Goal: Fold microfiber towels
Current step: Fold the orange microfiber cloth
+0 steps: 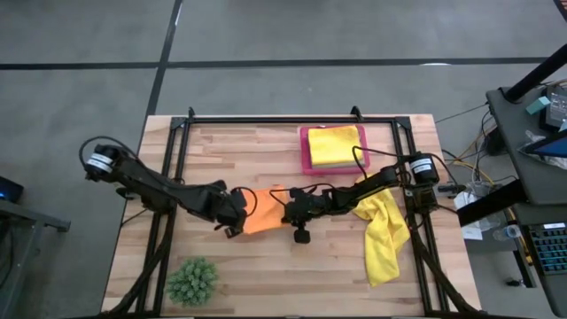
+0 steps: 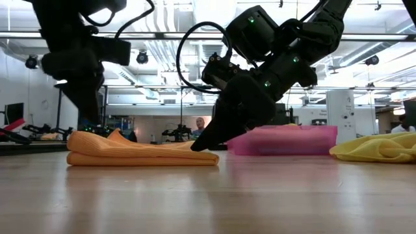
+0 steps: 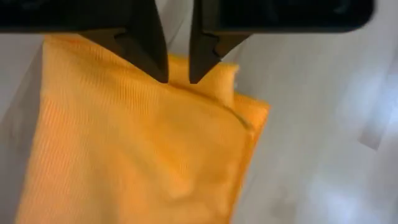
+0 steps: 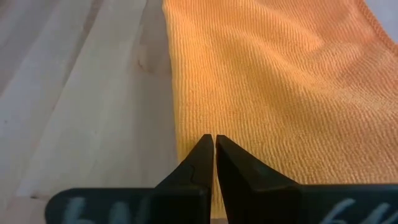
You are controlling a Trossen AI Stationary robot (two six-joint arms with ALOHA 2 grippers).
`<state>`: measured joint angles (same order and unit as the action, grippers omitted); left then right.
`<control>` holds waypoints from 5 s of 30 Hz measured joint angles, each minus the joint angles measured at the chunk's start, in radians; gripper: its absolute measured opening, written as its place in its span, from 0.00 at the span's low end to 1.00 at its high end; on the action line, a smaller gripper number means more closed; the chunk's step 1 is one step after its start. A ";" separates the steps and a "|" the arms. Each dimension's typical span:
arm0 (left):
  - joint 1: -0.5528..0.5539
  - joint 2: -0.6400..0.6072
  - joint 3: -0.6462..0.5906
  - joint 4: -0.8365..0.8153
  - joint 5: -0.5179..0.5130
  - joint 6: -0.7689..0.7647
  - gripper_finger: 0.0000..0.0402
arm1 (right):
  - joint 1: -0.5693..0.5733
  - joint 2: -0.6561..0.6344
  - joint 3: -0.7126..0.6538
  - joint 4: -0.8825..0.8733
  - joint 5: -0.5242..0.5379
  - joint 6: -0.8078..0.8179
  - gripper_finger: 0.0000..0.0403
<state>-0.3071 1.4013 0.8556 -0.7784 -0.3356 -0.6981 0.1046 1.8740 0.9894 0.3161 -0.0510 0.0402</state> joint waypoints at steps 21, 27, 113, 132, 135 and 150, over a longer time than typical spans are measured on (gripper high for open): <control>0.107 -0.069 -0.258 0.447 -0.135 0.036 0.33 | 0.000 0.000 0.000 0.005 0.000 -0.014 0.03; 0.107 -0.069 -0.258 0.447 -0.118 0.057 0.06 | 0.000 0.000 0.000 0.007 0.000 -0.014 0.03; -0.001 0.110 -0.130 0.349 0.304 0.050 0.13 | -0.020 -0.030 0.003 0.081 0.080 -0.030 0.03; 0.020 -0.117 -0.194 0.184 -0.159 0.083 0.13 | -0.062 0.021 0.003 0.154 0.161 -0.045 0.03; 0.039 -0.089 -0.232 0.188 -0.171 0.076 0.13 | -0.080 0.021 0.003 0.153 0.161 -0.042 0.03; 0.048 0.013 -0.211 0.176 -0.156 0.076 0.13 | -0.106 0.051 0.005 0.144 0.156 -0.021 0.03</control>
<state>-0.2588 1.4143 0.6446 -0.6020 -0.4915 -0.6221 -0.0010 1.9248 0.9939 0.4596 0.1055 0.0188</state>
